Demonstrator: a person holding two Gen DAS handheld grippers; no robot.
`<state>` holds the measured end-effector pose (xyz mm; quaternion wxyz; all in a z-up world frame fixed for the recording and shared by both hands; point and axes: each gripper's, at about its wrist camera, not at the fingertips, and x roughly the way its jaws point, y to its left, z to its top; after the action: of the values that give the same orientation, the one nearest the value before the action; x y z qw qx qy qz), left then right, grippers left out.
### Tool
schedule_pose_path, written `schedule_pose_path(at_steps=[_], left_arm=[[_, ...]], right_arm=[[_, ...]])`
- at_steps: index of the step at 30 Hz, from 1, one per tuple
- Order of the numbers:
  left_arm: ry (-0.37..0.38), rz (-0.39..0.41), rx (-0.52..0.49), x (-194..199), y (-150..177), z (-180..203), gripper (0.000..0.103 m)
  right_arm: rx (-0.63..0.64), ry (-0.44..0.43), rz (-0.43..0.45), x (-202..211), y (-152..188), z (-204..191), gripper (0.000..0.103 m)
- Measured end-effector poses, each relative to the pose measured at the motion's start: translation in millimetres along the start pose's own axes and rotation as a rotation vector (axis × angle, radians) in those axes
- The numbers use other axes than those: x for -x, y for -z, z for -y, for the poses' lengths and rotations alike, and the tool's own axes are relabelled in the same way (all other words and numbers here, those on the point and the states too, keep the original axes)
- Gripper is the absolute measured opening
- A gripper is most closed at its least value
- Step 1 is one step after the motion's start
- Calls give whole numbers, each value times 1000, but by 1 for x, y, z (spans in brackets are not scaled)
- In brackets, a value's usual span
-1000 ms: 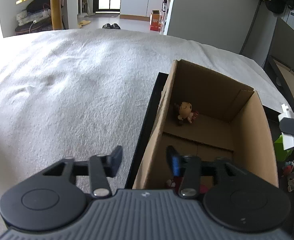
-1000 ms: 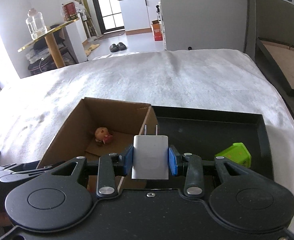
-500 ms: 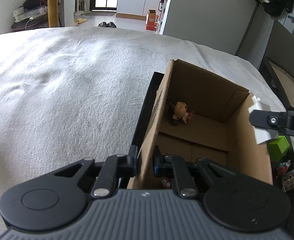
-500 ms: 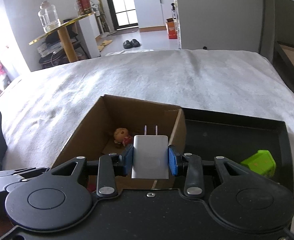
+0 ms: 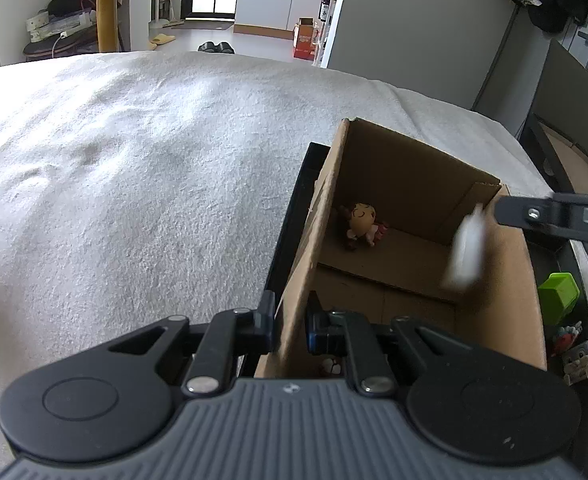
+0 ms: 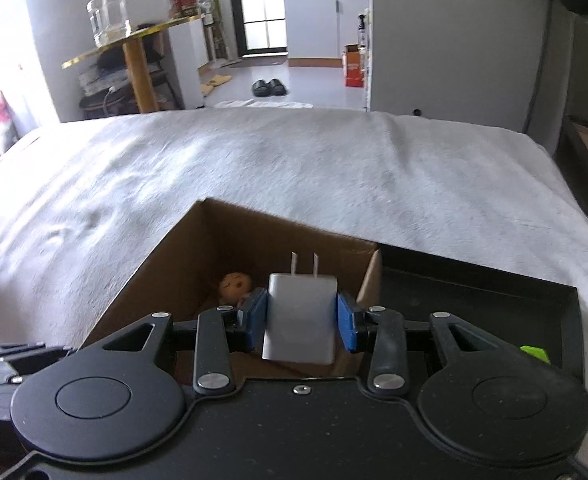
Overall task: Organize rigid objects
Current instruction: 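Carry the white charger with the right gripper into the box and release, then lower the right gripper onto the lavender toy armchair and close it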
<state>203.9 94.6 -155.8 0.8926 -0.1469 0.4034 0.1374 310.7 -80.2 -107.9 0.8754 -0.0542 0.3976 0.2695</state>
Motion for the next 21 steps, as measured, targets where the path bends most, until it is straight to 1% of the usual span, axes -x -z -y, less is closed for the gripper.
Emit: schedule_pose_path(at_steps=[3, 6, 8, 11, 14, 18, 21], left_arm=[[-7, 4, -10, 1, 1, 2, 14], [-12, -4, -7, 0, 2, 2, 15], [-14, -6, -7, 1, 2, 3, 15], [-22, -2, -15, 3, 2, 5, 17], [-26, 4, -24, 6, 2, 7, 18], [-26, 2, -23, 9, 1, 8, 20], [-34, 3, -33, 10, 2, 10, 25]], right_arm=[[-22, 5, -2, 10, 5, 7, 40], [-50, 19, -3, 23, 14, 18, 46], [-71, 37, -4, 30, 19, 28, 54], [-92, 70, -19, 38, 31, 42, 59], [-130, 110, -40, 43, 43, 60, 59], [-177, 143, -56, 52, 58, 78, 59], [-202, 167, -70, 58, 68, 89, 59]])
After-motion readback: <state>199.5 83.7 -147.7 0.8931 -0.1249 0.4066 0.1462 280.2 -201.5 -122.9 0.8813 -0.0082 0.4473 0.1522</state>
